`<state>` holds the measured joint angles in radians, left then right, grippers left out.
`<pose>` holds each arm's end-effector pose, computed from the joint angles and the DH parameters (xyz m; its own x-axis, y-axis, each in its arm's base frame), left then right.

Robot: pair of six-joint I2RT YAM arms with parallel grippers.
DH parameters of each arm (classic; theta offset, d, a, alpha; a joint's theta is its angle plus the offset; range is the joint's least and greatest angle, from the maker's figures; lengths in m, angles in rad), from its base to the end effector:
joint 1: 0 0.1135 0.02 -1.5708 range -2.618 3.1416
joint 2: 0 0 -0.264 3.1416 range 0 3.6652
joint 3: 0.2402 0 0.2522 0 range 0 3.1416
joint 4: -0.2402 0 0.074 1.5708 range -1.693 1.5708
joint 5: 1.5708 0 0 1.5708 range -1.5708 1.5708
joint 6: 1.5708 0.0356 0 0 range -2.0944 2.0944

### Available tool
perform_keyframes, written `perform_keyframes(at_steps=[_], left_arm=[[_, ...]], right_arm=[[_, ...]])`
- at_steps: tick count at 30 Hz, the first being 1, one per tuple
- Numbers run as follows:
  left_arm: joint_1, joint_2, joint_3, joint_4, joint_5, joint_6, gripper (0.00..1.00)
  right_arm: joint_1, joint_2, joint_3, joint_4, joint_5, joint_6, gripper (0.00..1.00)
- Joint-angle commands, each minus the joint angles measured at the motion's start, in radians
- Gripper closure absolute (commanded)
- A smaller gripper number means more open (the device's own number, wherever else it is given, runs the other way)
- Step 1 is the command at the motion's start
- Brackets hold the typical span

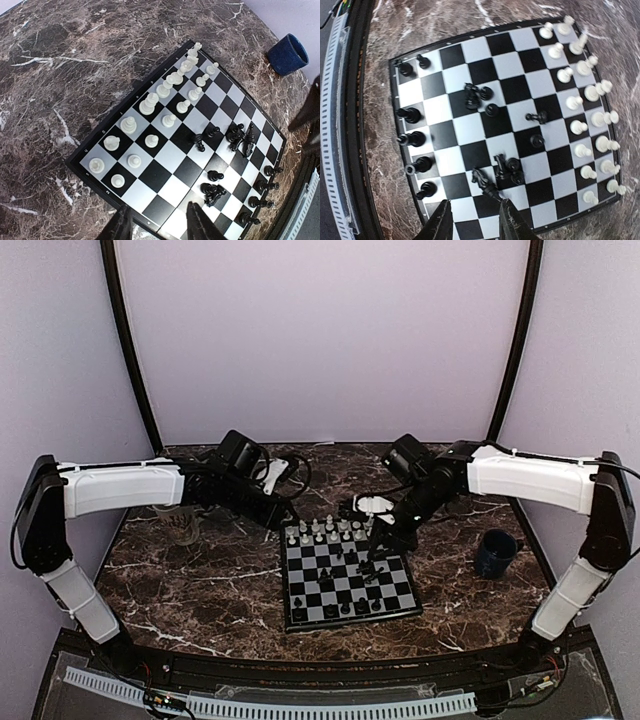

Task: Set up the chess pieces on the board
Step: Pick up the pawn from the chessboard.

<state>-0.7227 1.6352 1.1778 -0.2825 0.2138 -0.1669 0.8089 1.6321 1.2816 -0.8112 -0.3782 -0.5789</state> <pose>0.2677 -0.2462 0.2493 -0.6255 0.3352 -0.7045 0.6693 0.6946 -0.2638 0.2179 0.2474 0.2510 -0.1068 -0.8485 -0.5183 -0.9942 0.0849 0.0659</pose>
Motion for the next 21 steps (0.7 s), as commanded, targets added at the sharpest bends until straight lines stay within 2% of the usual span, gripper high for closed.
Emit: perform_keyframes(at_steps=[1,7,14,21], left_arm=[[-0.009,0.011,0.038,-0.057,0.045,0.045,0.61],[-0.021,0.012,0.034,-0.023,0.040,0.018,0.61],[-0.028,0.003,0.009,0.008,0.042,-0.016,0.61],[-0.027,0.003,0.002,0.005,0.036,-0.018,0.61]], right_arm=[[-0.078,0.007,-0.020,0.060,0.023,0.095,0.66],[-0.096,0.062,-0.011,0.092,0.096,0.093,0.66],[-0.093,0.171,0.033,0.076,0.017,0.081,0.65],[-0.078,0.209,0.049,0.079,0.047,0.080,0.65]])
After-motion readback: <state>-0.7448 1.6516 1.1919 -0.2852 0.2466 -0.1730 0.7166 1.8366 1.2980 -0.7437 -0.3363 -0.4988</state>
